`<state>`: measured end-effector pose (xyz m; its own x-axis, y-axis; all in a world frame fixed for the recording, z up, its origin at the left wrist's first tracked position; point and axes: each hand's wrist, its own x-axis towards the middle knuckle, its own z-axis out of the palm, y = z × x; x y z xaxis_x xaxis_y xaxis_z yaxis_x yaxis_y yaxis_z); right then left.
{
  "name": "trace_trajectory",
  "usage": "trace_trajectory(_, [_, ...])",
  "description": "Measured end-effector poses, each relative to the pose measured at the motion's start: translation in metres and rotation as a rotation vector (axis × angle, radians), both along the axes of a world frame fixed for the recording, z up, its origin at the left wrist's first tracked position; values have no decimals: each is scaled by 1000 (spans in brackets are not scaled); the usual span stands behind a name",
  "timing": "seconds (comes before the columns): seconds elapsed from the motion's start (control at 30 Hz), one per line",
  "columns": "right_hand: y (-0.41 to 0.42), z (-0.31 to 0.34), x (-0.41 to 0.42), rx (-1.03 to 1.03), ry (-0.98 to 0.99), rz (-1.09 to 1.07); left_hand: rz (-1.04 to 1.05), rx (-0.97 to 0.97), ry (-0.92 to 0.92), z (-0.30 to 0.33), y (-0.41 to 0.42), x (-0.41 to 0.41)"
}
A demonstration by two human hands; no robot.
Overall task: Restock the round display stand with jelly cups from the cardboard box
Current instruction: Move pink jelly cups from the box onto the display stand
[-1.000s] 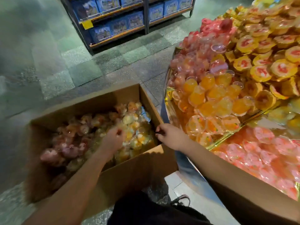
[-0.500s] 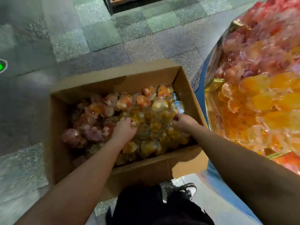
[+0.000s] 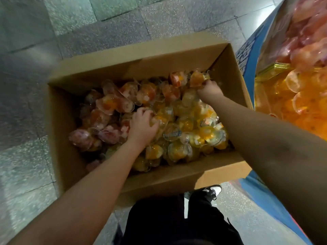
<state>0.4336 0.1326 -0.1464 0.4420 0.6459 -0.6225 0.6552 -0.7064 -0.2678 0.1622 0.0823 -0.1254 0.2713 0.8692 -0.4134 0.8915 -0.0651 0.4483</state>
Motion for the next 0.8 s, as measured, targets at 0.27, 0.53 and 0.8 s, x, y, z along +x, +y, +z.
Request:
trace_trajectory(0.27, [27, -32, -4, -32, -60, -82, -77, 166, 273, -15, 56, -10])
trace_trajectory(0.53, [33, -37, 4, -29, -44, -182, -215, 228, 430, -20, 66, -5])
trace_trajectory(0.8, [-6, 9, -14, 186, 225, -424, -144, 108, 440, -9, 73, 8])
